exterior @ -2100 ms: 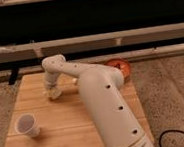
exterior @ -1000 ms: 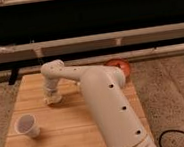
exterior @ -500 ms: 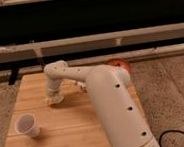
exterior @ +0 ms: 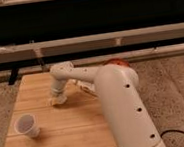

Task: Wipe the white sponge on the table

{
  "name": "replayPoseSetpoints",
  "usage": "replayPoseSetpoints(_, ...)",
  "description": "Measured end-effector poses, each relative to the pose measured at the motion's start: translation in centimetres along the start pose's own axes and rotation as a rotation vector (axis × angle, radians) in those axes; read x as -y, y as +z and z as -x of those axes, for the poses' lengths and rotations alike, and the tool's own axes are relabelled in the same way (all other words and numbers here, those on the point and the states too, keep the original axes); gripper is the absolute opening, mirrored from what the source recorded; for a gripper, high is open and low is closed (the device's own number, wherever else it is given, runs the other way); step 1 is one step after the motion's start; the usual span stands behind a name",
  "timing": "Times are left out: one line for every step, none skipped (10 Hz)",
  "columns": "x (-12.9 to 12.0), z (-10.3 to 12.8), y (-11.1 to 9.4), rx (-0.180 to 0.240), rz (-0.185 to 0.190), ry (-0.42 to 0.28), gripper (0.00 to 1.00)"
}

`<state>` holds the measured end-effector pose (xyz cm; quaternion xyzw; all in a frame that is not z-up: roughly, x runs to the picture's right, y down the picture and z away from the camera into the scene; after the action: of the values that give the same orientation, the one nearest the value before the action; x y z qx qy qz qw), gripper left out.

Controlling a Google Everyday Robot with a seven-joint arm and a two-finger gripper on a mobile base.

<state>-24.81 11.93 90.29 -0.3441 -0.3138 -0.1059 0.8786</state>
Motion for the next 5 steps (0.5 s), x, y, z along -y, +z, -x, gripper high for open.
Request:
replayPoseSetpoints(-0.8, -1.4, -0.9, 0.010, -0.022, 0.022, 0.00)
replayPoseSetpoints(-1.3, -2.8, -1.9, 0.021, -0.047, 0.046, 0.00)
replayPoseSetpoints(-1.7, -3.9, -2.8, 0.030, -0.069, 0.064, 0.00)
replayPoseSetpoints(-1.5, -4.4, -3.4, 0.035, -0.086, 0.075, 0.00)
replayPoseSetpoints(-1.2, -4.9, -4.1, 0.041, -0.108, 0.087, 0.00)
